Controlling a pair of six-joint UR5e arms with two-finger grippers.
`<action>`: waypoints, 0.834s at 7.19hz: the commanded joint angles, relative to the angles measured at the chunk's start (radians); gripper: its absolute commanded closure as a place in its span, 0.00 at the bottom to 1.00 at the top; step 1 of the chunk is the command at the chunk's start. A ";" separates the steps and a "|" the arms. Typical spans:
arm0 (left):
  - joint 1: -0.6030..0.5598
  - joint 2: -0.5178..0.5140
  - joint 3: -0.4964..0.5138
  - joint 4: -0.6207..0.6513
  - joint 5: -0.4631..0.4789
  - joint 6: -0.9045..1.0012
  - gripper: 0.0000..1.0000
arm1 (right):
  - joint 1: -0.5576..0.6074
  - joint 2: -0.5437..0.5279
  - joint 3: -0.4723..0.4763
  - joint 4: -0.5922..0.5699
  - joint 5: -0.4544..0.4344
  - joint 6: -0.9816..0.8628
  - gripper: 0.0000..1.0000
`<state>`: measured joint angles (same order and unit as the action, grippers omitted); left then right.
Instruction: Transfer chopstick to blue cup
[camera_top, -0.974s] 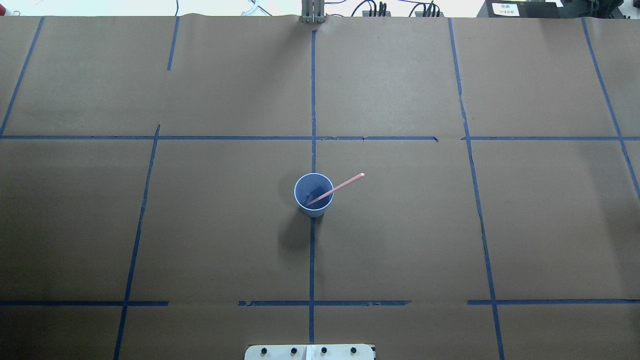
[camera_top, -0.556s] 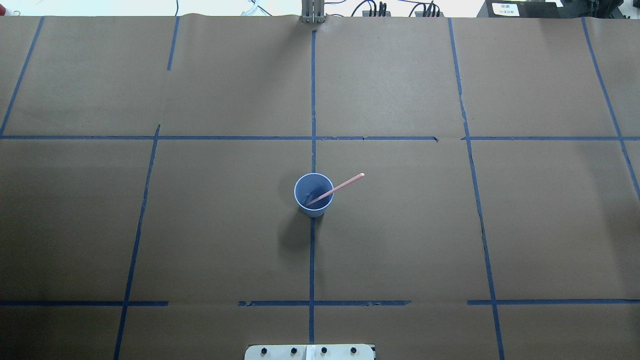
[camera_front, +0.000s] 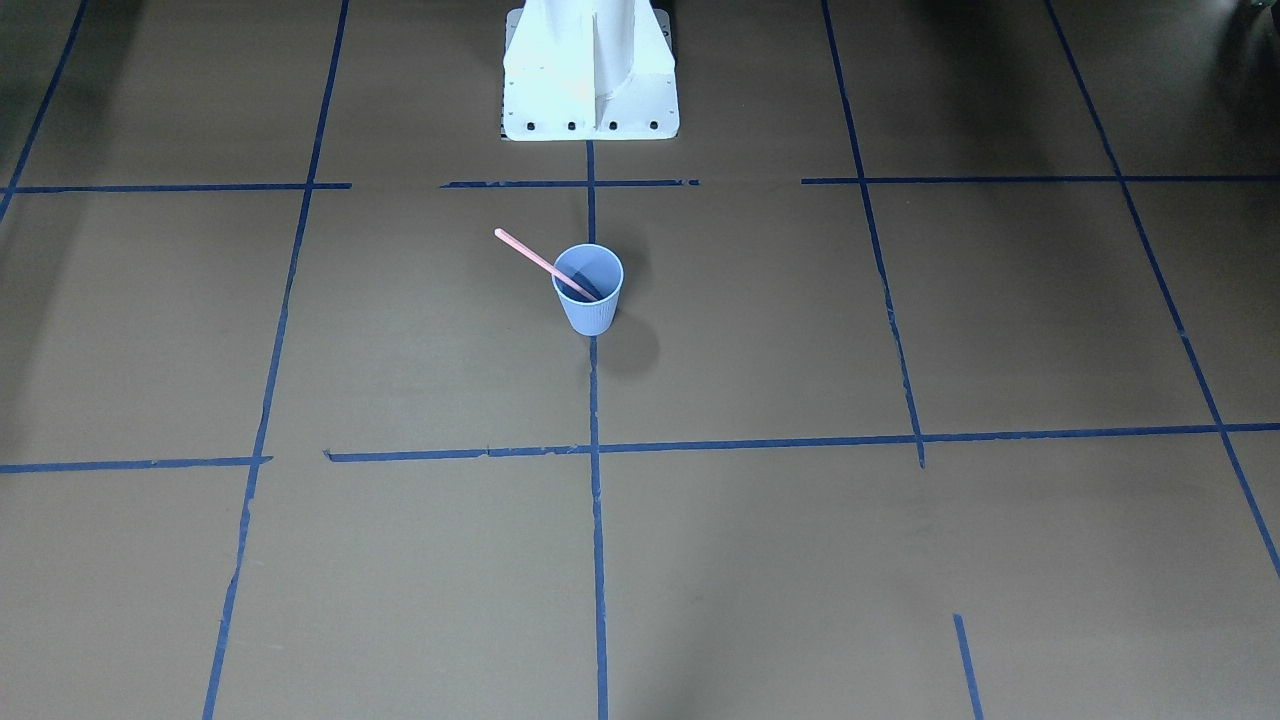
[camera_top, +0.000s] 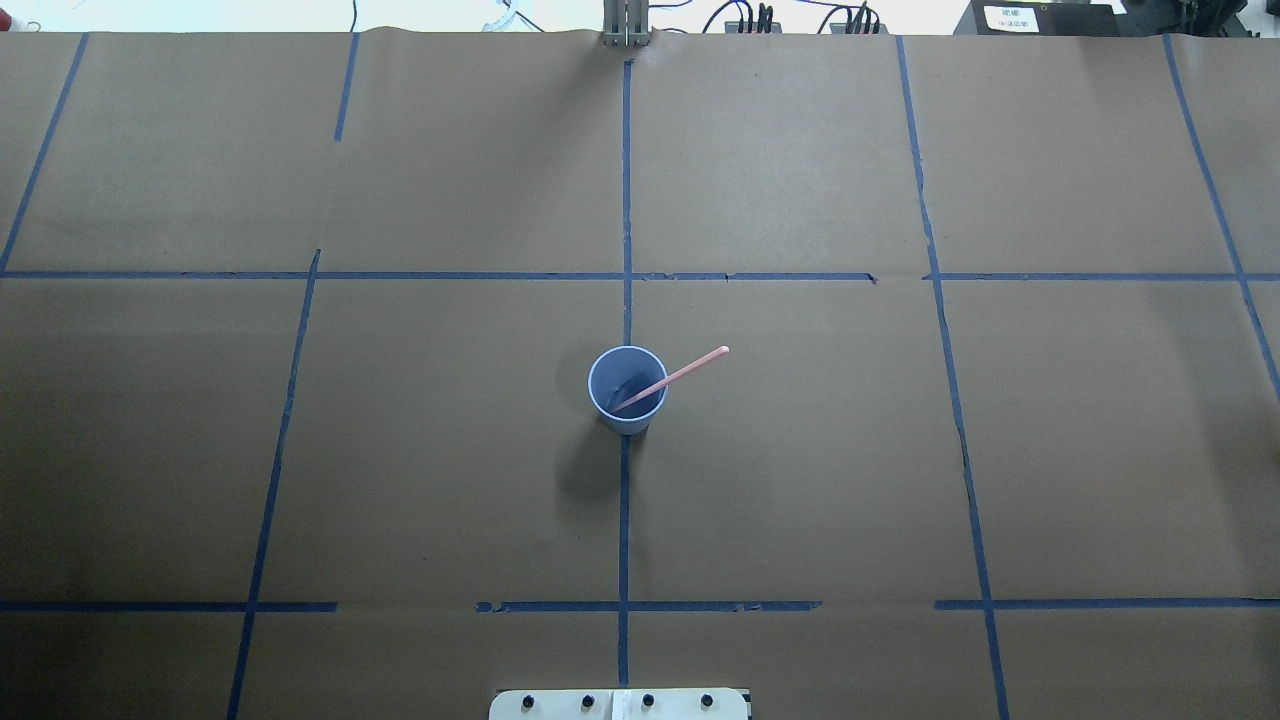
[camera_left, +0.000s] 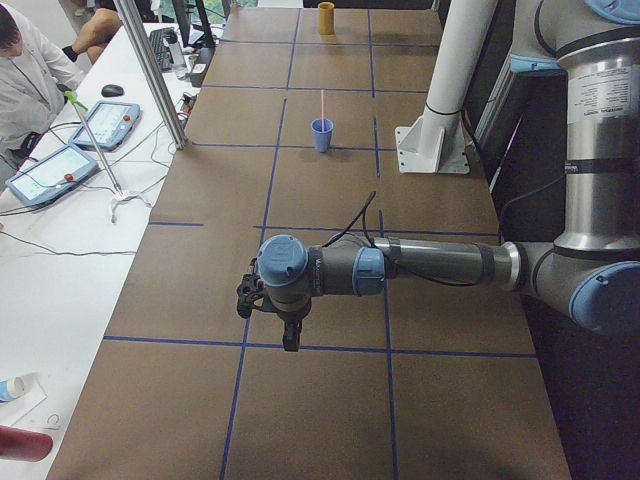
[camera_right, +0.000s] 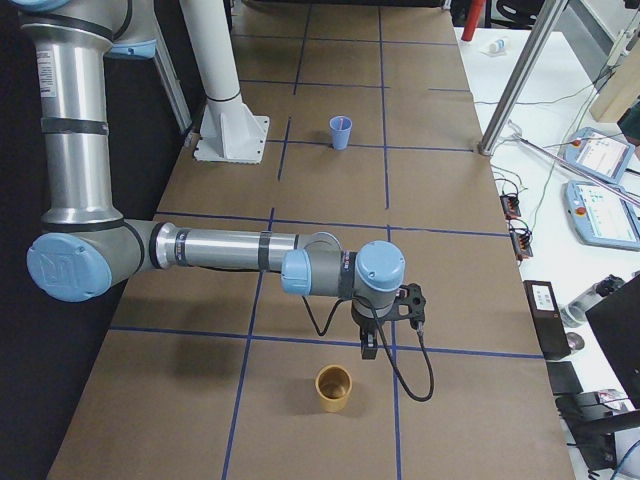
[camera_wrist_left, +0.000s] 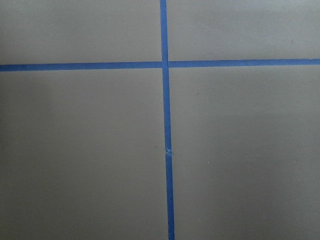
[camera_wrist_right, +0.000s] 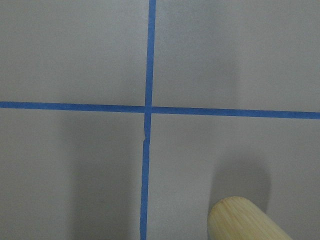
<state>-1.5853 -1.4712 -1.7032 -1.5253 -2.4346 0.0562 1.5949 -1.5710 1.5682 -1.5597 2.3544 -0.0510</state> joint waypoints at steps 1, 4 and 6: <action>-0.001 -0.003 0.008 -0.010 0.024 -0.005 0.00 | -0.003 -0.008 0.006 0.003 0.003 -0.001 0.00; 0.001 -0.003 0.000 -0.012 0.083 -0.006 0.00 | -0.004 -0.017 0.009 0.009 0.003 0.000 0.00; -0.001 -0.003 -0.015 -0.012 0.083 0.001 0.00 | -0.004 -0.017 0.006 0.013 0.020 0.003 0.00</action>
<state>-1.5851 -1.4741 -1.7143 -1.5375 -2.3531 0.0526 1.5911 -1.5872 1.5762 -1.5480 2.3633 -0.0486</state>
